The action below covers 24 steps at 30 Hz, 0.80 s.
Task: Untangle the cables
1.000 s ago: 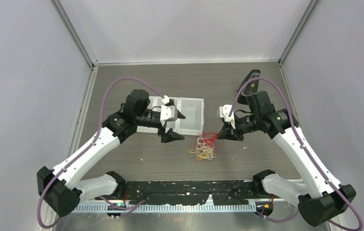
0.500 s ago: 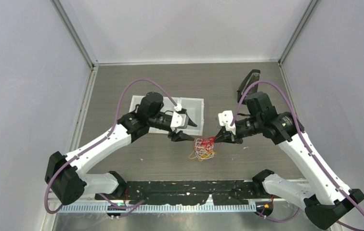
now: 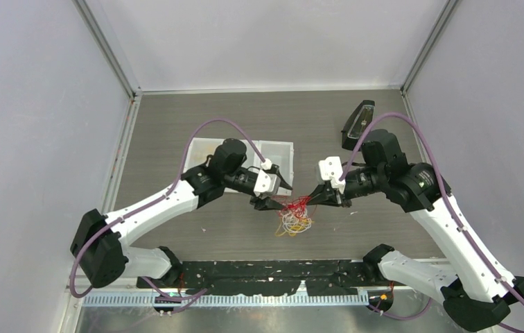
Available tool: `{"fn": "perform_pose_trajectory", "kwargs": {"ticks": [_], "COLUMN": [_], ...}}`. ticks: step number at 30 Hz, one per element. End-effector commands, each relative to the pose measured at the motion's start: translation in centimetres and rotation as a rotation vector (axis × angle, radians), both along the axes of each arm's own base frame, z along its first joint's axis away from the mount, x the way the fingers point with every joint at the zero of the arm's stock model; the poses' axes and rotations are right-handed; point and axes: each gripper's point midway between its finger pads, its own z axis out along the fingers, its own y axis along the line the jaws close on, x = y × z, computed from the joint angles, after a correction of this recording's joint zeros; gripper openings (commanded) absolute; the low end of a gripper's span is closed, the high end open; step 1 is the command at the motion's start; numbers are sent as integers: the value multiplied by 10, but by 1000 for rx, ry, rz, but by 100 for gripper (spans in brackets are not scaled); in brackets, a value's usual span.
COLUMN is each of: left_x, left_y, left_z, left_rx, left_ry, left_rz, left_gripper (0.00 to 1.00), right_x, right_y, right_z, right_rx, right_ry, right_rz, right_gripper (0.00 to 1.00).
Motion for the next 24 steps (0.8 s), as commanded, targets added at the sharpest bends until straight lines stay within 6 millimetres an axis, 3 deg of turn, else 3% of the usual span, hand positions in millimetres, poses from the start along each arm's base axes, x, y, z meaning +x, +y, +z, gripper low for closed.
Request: {"fn": "perform_pose_trajectory", "kwargs": {"ticks": [1, 6, 13, 18, 24], "left_x": [-1, -23, -50, -49, -33], "left_y": [-6, 16, 48, 58, 64], "left_z": [15, 20, 34, 60, 83], "left_rx": [-65, -65, -100, -145, -192], "left_ry": [-39, -34, -34, -67, -67], "left_rz": [-7, -15, 26, 106, 241], "left_gripper": [59, 69, 75, 75, 75], "right_x": [-10, -19, -34, -50, -63], "right_y": [6, 4, 2, 1, -7], "right_z": [23, 39, 41, 74, 124], "right_rx": [65, 98, 126, 193, 288], "right_ry": [-24, -39, -56, -78, -137], "right_rz": [30, 39, 78, 100, 75], "right_gripper": [5, 5, 5, 6, 5]}}
